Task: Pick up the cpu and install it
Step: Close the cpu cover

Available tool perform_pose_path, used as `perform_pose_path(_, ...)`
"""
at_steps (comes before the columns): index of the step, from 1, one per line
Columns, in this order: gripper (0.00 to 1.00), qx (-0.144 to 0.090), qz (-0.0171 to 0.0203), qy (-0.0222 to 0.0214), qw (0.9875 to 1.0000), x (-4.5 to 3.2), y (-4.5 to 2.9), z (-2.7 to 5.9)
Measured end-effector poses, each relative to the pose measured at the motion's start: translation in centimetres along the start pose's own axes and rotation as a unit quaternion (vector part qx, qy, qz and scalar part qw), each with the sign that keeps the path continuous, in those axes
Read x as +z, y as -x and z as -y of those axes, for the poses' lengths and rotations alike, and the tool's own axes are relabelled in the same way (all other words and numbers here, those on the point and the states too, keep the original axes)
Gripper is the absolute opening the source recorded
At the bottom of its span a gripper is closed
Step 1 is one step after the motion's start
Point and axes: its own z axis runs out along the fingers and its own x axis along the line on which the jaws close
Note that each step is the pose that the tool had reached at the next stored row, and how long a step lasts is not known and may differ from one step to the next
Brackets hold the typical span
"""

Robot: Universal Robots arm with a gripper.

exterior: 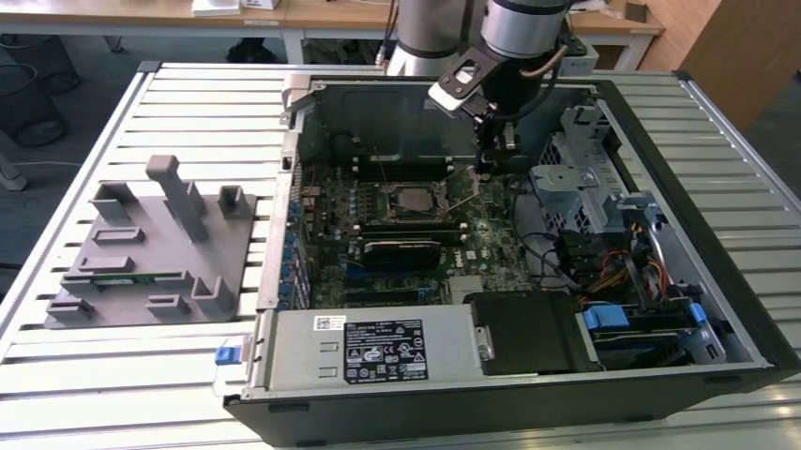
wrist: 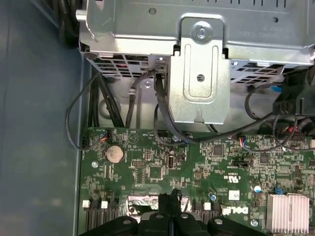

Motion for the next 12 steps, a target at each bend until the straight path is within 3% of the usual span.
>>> perform_pose_path(12,0.11,-0.003,0.0,-0.0001,1.0,0.8,-0.31,-0.6)
